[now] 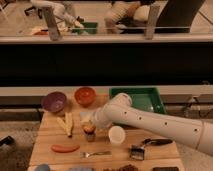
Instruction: Place apple in metal cup
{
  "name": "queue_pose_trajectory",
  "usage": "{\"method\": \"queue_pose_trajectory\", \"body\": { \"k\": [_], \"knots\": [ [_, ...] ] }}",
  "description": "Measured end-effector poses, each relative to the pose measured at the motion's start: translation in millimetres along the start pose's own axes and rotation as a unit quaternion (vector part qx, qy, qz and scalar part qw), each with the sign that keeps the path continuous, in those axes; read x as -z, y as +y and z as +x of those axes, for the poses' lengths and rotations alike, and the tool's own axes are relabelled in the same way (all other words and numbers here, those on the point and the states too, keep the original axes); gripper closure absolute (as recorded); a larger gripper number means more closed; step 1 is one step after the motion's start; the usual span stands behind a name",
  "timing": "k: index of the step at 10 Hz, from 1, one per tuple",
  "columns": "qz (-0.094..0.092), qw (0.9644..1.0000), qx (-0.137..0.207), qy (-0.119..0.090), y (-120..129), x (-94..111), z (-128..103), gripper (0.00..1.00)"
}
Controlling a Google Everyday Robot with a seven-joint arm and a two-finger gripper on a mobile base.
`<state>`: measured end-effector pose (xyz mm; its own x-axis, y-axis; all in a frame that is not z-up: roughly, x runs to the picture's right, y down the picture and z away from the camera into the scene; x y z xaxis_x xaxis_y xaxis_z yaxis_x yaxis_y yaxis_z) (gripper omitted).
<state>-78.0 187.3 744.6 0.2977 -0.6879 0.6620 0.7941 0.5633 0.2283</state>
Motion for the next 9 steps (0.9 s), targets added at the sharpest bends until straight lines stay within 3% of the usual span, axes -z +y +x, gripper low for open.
{"method": "queue_pose_trajectory", "body": {
  "k": [3, 6, 9],
  "knots": [
    [-0.001, 1.0000, 0.000, -0.001, 1.2, -0.3, -0.2, 0.21],
    [-0.006, 0.9999, 0.009, 0.004, 0.0, 1.1, -0.9, 0.20],
    [-0.021, 0.9983, 0.052, 0.016, -33.6, 22.7, -17.5, 0.20]
  ]
}}
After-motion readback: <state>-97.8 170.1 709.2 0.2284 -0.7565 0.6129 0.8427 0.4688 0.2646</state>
